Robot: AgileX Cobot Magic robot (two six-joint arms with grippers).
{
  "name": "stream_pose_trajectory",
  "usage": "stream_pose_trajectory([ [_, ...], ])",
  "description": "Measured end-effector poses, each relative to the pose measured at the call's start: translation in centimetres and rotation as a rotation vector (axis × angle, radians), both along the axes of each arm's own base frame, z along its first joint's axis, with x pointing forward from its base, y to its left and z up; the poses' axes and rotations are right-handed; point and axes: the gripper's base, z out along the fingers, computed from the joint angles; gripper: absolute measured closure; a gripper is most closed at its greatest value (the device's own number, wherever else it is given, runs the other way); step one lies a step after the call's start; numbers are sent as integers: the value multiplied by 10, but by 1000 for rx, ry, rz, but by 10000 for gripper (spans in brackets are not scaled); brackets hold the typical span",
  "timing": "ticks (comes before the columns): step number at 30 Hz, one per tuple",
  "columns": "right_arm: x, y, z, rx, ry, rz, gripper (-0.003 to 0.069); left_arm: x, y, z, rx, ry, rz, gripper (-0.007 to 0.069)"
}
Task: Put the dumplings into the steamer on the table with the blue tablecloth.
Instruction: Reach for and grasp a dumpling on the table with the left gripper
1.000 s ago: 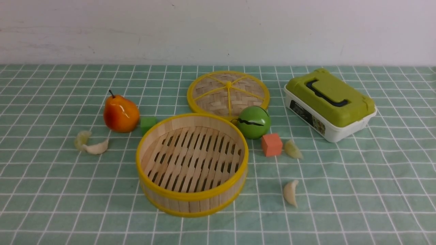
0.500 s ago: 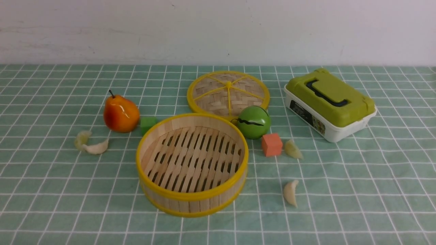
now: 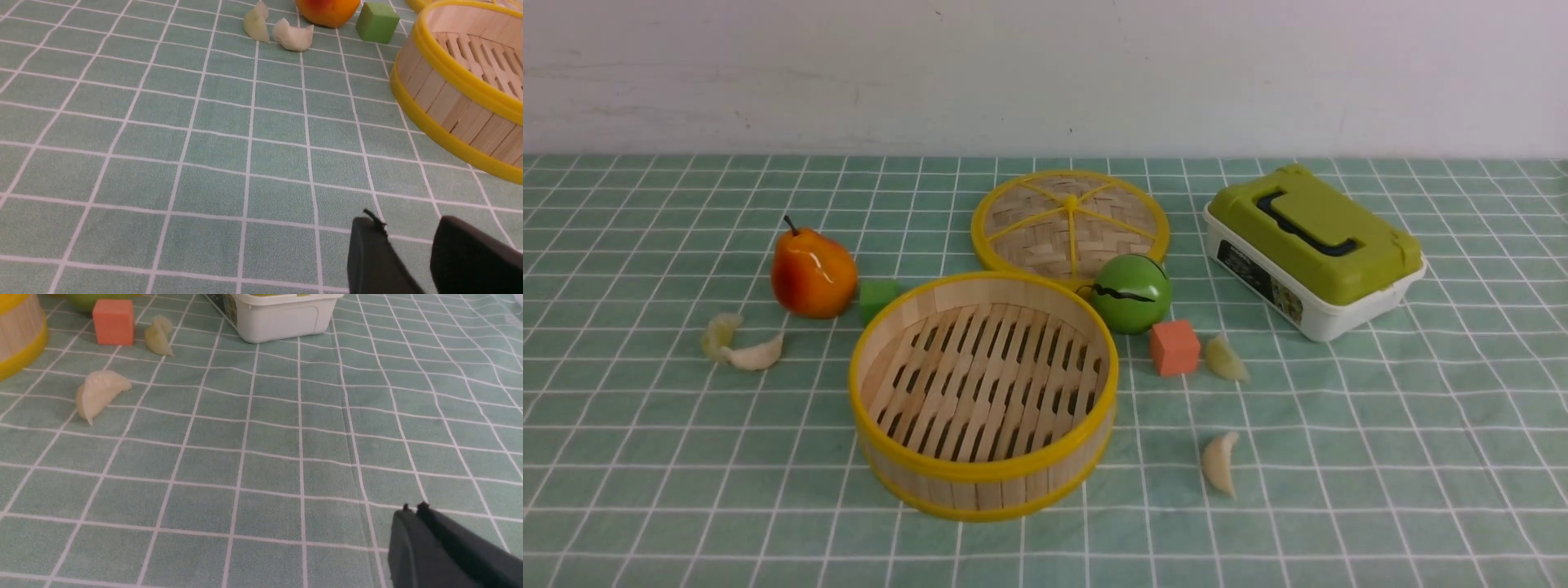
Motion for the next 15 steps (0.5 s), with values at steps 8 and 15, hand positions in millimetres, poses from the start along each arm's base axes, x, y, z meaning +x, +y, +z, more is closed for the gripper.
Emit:
stream_pose_trajectory([
  [8, 0, 0, 0, 0, 0, 0, 678, 0, 0, 0, 20, -5, -2, 405],
  [15, 0, 0, 0, 0, 0, 0, 676, 5, 1, 24, 32, -273, 7, 400],
])
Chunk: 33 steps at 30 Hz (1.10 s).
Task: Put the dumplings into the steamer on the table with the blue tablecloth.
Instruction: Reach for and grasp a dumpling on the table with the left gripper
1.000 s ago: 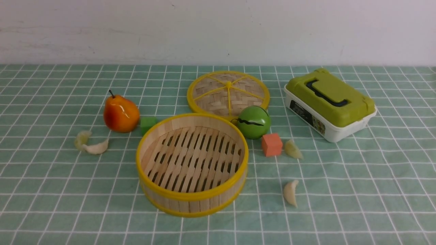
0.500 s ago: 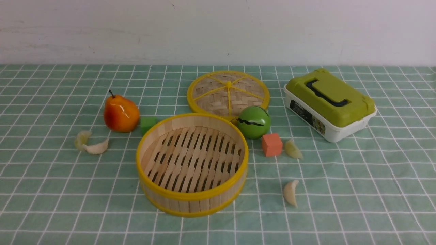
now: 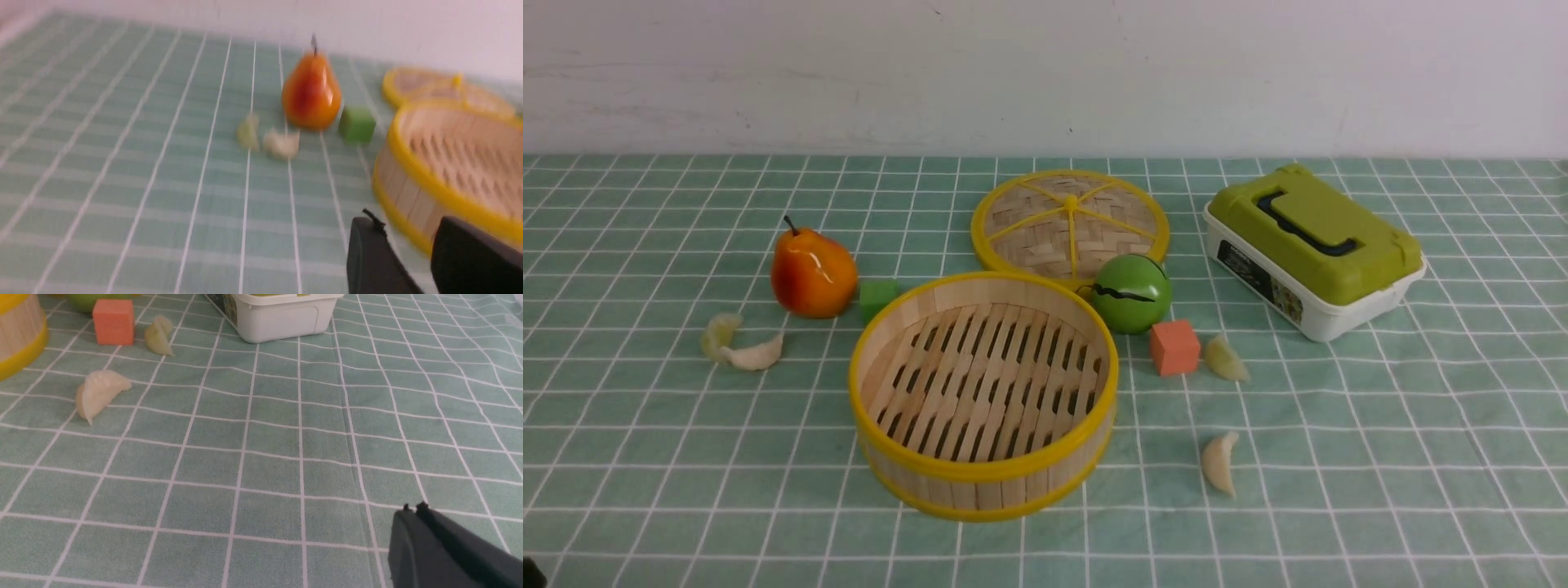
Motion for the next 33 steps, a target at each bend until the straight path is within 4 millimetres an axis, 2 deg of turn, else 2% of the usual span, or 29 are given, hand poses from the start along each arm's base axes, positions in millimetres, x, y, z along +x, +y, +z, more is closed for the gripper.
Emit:
stream_pose_trajectory([
  [2, 0, -2, 0, -46, -2, -4, 674, -1, 0, 19, -5, -205, 4, 397],
  [3, 0, -2, 0, -46, -2, -4, 674, -1, 0, 19, -5, -205, 4, 397],
  [5, 1, -3, 3, -101, -46, -5, 673, -5, 1, 34, -4, -375, 8, 396],
  [8, 4, -2, 12, -122, -165, 2, 671, -8, 1, 43, -8, -489, 10, 393],
  [11, 2, 2, 47, -136, -552, 29, 669, -17, 2, 58, -35, -673, 7, 390],
  [13, -4, 5, 63, -138, -746, 44, 667, -21, 2, 63, -108, -746, -16, 389],
  [14, -5, 5, 65, -139, -767, 45, 666, -22, 2, 64, -119, -752, -20, 389],
  [16, -21, 9, 87, -92, -1063, 83, 663, -25, 2, 68, -288, -807, -85, 388],
  [19, -36, 11, 99, 8, -1270, 136, 661, -25, 2, 68, -441, -794, -141, 391],
  [21, -38, 10, 101, 70, -1293, 153, 660, -24, 2, 67, -495, -770, -153, 407],
  [22, -38, 8, 104, 163, -1281, 165, 659, -21, 3, 67, -547, -704, -148, 460],
  [23, -37, 8, 105, 197, -1267, 165, 659, -20, 3, 69, -554, -675, -142, 477],
  [25, -32, 4, 111, 309, -1174, 140, 659, -19, 2, 86, -523, -584, -113, 601],
  [26, -30, 2, 116, 344, -1124, 120, 659, -18, 2, 96, -481, -553, -98, 634],
  [28, -26, 1, 122, 369, -1069, 100, 659, -17, 2, 110, -427, -527, -82, 638],
  [30, -21, -1, 138, 379, -969, 66, 659, -11, 1, 131, -324, -473, -52, 638],
  [31, -13, -1, 155, 337, -874, 41, 659, 1, 1, 149, -262, -432, -35, 638],
  [33, -5, 0, 169, 286, -774, 22, 659, 14, 0, 165, -231, -394, -26, 638],
])
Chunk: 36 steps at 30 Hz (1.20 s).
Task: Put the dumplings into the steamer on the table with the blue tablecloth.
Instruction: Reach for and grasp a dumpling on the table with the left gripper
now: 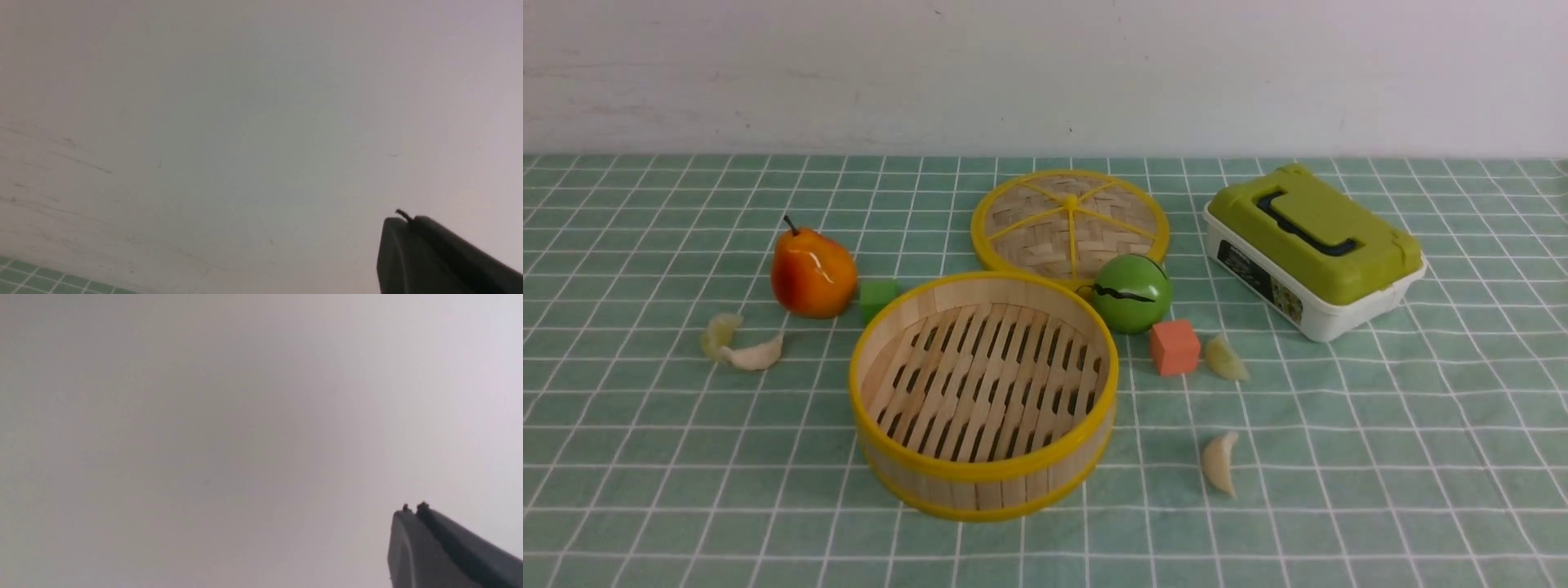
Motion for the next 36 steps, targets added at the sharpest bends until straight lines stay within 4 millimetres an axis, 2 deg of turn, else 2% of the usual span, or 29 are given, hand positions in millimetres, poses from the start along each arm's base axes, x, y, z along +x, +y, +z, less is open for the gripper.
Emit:
stream_pose_trajectory([
  [1, 4, 0, 4, -16, 46, -7, 659, 3, 0, 6, 4, 5, 1, 638],
  [3, 24, 0, 14, -67, 242, -21, 659, 36, -1, 19, 12, 141, 0, 638],
  [4, 31, 1, 16, -85, 328, -21, 659, 46, -2, 24, 16, 196, -2, 638],
  [5, 43, 1, 15, -104, 458, -18, 659, 63, -3, 23, 18, 316, -8, 638],
  [6, 51, 1, 12, -113, 552, -14, 659, 70, -4, 24, 20, 387, -12, 638],
  [7, 63, 1, 5, -120, 697, -4, 659, 88, -5, 19, 26, 531, -18, 638],
  [10, 83, 2, -15, -127, 998, 25, 657, 114, -7, 7, 39, 796, -31, 638],
  [14, 104, 7, -42, -128, 1255, 102, 657, 149, -8, -28, 48, 1075, -40, 638],
  [15, 106, 8, -43, -123, 1267, 113, 657, 153, -9, -31, 48, 1092, -40, 638],
  [16, 113, 12, -50, -127, 1300, 170, 657, 168, -9, -48, 49, 1164, -41, 638],
  [17, 114, 14, -50, -133, 1302, 192, 657, 171, -9, -51, 49, 1174, -41, 638],
  [19, 122, 24, -56, -182, 1313, 280, 657, 190, -10, -70, 50, 1228, -39, 638],
  [21, 126, 32, -59, -230, 1312, 345, 657, 204, -10, -77, 52, 1247, -37, 638],
  [22, 129, 39, -63, -265, 1317, 393, 657, 219, -10, -81, 50, 1243, -29, 638],
  [23, 129, 39, -62, -270, 1314, 399, 657, 220, -10, -79, 50, 1234, -27, 637],
  [24, 132, 46, -66, -303, 1317, 435, 655, 235, -9, -80, 53, 1215, -16, 629],
  [25, 132, 47, -66, -312, 1317, 443, 655, 240, -9, -80, 57, 1213, -13, 624],
  [26, 136, 54, -70, -341, 1317, 473, 652, 258, -6, -79, 53, 1197, 10, 599],
  [30, 143, 68, -80, -389, 1335, 519, 649, 300, 8, -83, 68, 1220, 67, 485],
  [33, 149, 72, -89, -396, 1377, 534, 647, 324, 19, -89, 79, 1256, 103, 371],
  [36, 155, 74, -99, -376, 1417, 542, 645, 347, 26, -104, 88, 1299, 121, 277],
])
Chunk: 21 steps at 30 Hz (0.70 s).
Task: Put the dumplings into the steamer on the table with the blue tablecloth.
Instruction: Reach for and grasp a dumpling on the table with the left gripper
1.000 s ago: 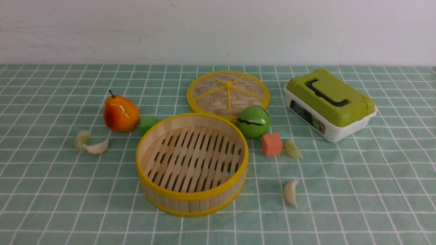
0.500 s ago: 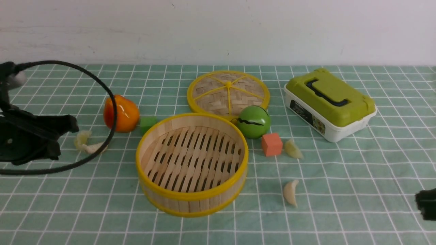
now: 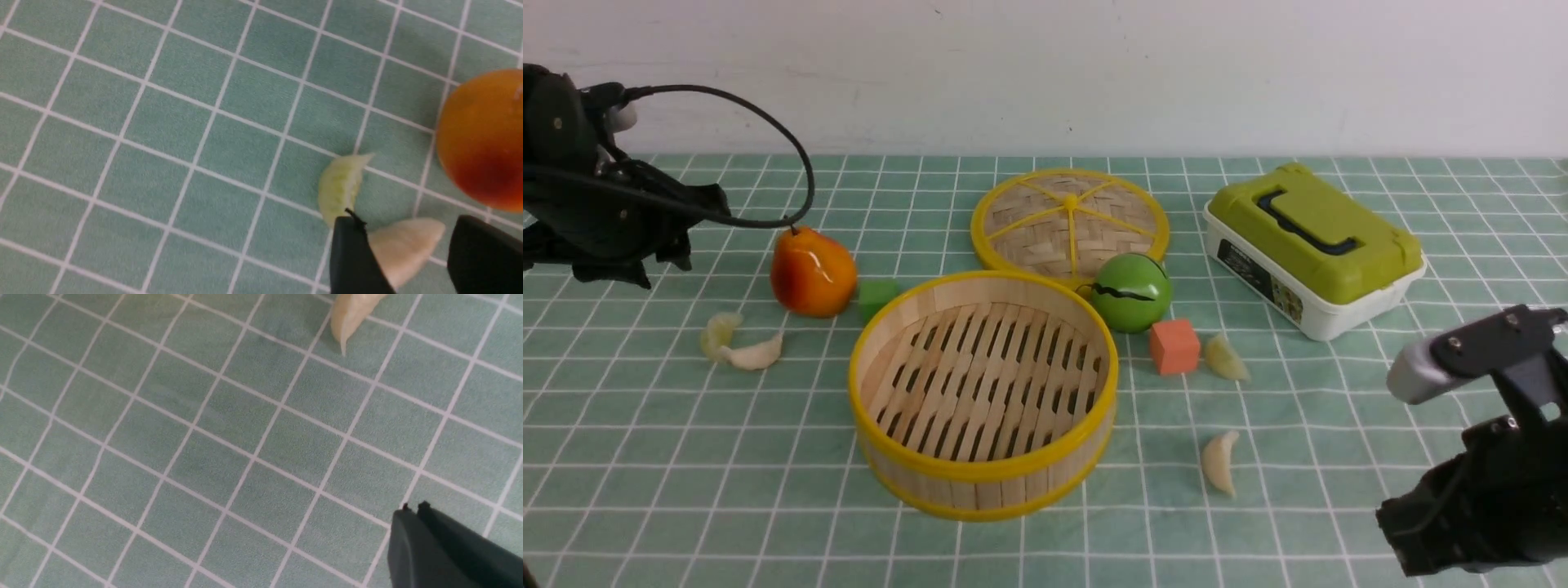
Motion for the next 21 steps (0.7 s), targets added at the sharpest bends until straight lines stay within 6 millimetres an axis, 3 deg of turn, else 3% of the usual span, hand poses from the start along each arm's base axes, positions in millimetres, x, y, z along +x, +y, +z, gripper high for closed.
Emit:
stream_pose_trajectory([
  [5, 3, 3, -4, 30, 27, -17, 636, 26, 3, -25, 13, 55, 1, 224],
  [11, 5, 4, -3, 39, 10, -17, 627, 36, 5, -62, 56, 148, -31, 226],
  [14, 5, 4, -3, 38, 1, -17, 623, 40, 5, -80, 71, 186, -76, 256],
  [17, 5, 4, -3, 38, 0, -17, 617, 42, 4, -86, 77, 191, -111, 284],
  [21, 6, 4, -3, 38, -1, -18, 611, 43, 2, -93, 76, 207, -171, 393],
])
